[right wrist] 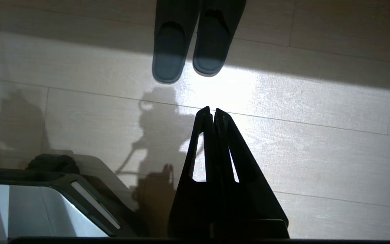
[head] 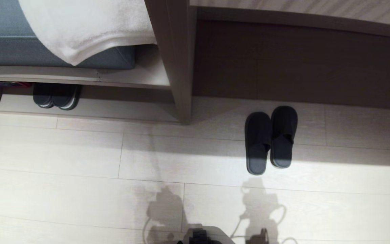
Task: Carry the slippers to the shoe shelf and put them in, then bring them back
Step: Pick up the slippers on the floor
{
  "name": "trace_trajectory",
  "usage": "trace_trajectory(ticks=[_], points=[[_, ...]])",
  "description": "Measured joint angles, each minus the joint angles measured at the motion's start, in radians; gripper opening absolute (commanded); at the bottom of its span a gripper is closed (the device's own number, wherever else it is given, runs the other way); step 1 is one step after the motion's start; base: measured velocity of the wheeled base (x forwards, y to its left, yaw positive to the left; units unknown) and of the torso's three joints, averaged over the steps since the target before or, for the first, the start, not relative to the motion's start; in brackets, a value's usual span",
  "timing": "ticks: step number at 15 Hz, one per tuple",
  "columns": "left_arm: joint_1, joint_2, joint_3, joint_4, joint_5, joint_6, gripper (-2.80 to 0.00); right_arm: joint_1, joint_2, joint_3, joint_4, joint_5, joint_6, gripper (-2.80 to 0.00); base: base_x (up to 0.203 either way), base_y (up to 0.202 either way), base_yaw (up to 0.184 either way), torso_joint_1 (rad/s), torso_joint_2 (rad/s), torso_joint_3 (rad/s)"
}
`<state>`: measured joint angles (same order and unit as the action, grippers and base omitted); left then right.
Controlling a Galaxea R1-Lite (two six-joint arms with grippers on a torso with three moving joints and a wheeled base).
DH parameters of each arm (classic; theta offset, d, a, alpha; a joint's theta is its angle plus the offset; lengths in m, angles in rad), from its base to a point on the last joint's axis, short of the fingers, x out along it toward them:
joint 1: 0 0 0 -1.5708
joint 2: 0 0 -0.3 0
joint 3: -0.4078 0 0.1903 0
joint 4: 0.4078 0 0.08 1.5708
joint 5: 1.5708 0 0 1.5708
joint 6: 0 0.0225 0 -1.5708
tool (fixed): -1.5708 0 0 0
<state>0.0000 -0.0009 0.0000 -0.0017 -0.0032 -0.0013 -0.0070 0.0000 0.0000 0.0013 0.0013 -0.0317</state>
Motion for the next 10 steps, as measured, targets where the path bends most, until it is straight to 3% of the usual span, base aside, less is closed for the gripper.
trace_trajectory(ticks=[10], points=[[0.0,0.0,0.0,0.0,0.0,0.0,-2.8,0.0,0.0,0.0,0.0,0.0,0.001,-2.8,0.0,0.0,0.0,0.004,0.0,-0.199]])
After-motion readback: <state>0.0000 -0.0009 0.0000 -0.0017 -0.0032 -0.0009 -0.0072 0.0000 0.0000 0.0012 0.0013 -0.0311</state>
